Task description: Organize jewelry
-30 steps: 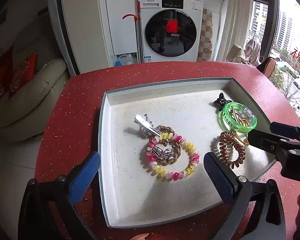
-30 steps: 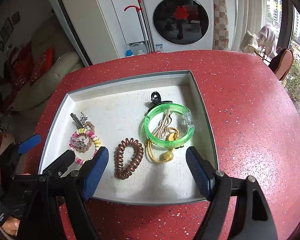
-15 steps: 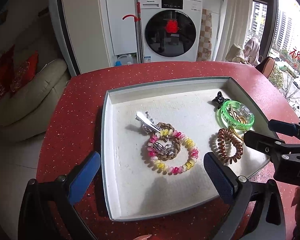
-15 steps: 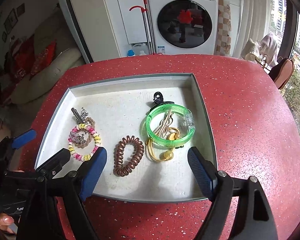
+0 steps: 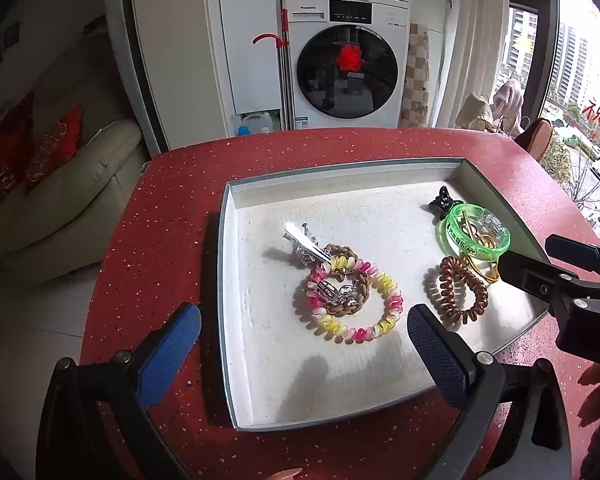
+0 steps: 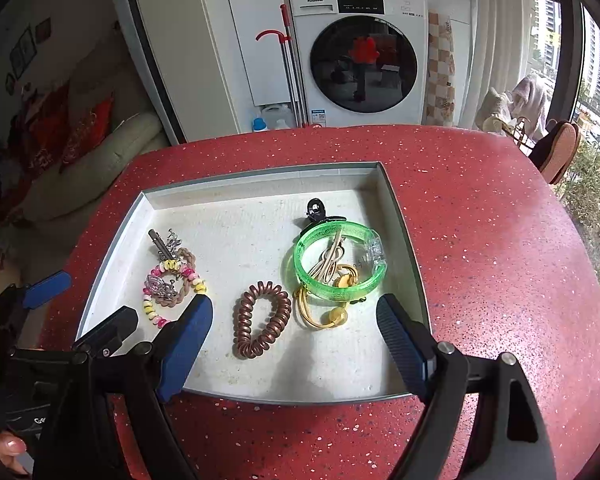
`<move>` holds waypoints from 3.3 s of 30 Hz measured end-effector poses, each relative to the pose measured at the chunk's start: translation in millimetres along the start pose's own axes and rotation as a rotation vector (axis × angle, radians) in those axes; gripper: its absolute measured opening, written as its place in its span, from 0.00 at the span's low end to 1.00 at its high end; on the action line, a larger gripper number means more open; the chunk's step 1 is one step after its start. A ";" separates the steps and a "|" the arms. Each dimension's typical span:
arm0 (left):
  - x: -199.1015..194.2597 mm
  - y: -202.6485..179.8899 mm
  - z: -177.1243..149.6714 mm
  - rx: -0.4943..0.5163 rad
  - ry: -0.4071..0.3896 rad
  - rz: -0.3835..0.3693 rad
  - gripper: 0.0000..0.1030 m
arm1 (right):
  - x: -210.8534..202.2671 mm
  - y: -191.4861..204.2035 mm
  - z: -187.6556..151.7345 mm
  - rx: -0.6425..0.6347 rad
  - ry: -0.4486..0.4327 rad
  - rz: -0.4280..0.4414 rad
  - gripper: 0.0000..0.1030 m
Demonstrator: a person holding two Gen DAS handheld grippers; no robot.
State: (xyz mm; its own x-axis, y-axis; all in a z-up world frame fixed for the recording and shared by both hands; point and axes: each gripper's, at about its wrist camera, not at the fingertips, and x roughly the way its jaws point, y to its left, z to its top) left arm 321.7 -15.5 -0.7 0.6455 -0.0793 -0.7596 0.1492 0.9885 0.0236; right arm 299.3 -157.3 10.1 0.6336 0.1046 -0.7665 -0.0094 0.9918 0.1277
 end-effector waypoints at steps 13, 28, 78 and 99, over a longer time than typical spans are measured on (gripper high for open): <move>-22.7 3.4 -15.2 -0.047 -0.043 0.027 1.00 | -21.4 3.5 -16.0 -0.029 -0.139 -0.047 0.84; -56.5 -4.0 -56.8 -0.132 -0.116 0.090 1.00 | -49.7 8.4 -48.1 -0.064 -0.204 -0.089 0.84; -75.8 -15.1 -71.5 -0.119 -0.142 0.113 1.00 | -71.4 5.4 -63.5 -0.067 -0.224 -0.103 0.84; -75.7 -15.7 -72.5 -0.124 -0.138 0.113 1.00 | -70.7 6.7 -63.7 -0.069 -0.222 -0.101 0.84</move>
State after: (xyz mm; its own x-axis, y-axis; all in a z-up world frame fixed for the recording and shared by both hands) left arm 216.2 -15.7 9.3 0.7503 0.0243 -0.6606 -0.0178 0.9997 0.0165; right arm 205.2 -153.4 25.0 0.7885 -0.0062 -0.6150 0.0146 0.9999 0.0086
